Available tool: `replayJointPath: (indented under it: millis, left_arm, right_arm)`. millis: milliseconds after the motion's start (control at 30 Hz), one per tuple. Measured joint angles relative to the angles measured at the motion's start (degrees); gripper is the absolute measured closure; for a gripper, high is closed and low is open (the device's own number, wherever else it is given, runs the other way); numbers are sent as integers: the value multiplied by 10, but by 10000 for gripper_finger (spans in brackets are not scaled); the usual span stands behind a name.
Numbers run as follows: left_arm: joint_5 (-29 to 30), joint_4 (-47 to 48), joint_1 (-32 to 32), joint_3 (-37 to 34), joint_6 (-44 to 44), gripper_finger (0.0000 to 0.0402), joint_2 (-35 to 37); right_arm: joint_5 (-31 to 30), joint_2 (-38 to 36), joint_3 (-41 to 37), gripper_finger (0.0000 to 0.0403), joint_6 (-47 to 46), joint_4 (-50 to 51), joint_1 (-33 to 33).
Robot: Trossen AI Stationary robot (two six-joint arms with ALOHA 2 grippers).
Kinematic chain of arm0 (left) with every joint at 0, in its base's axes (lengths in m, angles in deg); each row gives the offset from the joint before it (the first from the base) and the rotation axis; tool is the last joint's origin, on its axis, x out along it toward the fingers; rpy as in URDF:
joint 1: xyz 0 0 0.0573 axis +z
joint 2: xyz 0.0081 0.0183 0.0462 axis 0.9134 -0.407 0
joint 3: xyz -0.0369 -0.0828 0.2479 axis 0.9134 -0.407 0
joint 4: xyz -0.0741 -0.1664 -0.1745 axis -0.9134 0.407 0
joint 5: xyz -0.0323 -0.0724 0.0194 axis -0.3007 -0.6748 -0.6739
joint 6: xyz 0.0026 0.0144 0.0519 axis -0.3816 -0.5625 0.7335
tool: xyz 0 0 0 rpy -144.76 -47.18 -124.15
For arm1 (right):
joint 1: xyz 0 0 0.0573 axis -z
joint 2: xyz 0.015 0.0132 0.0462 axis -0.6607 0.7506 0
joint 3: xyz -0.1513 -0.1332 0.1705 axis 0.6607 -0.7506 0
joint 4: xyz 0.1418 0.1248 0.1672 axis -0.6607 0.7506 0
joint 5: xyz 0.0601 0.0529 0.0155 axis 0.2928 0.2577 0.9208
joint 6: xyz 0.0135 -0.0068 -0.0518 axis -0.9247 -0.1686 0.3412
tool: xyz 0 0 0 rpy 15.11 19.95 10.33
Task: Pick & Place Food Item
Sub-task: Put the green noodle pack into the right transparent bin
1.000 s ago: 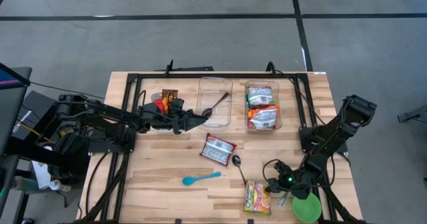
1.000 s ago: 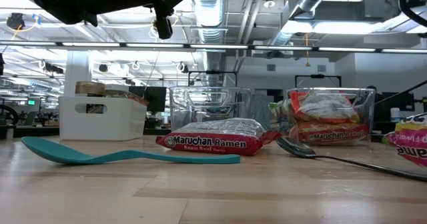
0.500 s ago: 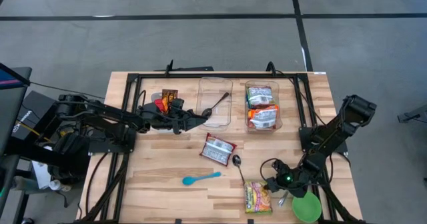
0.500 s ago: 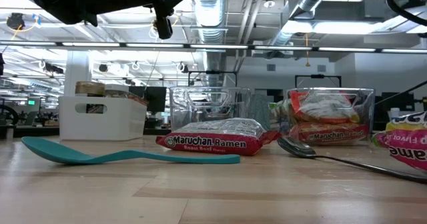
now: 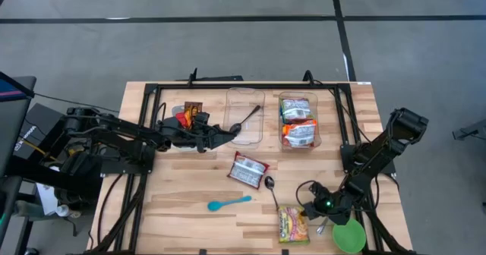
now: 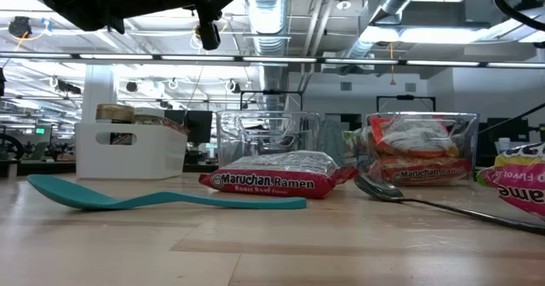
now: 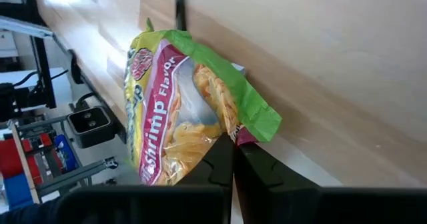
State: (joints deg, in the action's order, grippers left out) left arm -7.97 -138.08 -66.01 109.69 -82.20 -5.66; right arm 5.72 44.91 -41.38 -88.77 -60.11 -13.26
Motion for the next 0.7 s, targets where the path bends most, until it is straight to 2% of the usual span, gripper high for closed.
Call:
replayJointPath:
  millis: [400, 700]
  left_arm:
    - [0, 0, 0, 0, 0, 238, 0]
    - [0, 0, 0, 0, 0, 238, 0]
  right_arm:
    - [-5, 0, 52, 402, 47, 18, 0]
    - [-8, 0, 156, 403, 78, 186, 0]
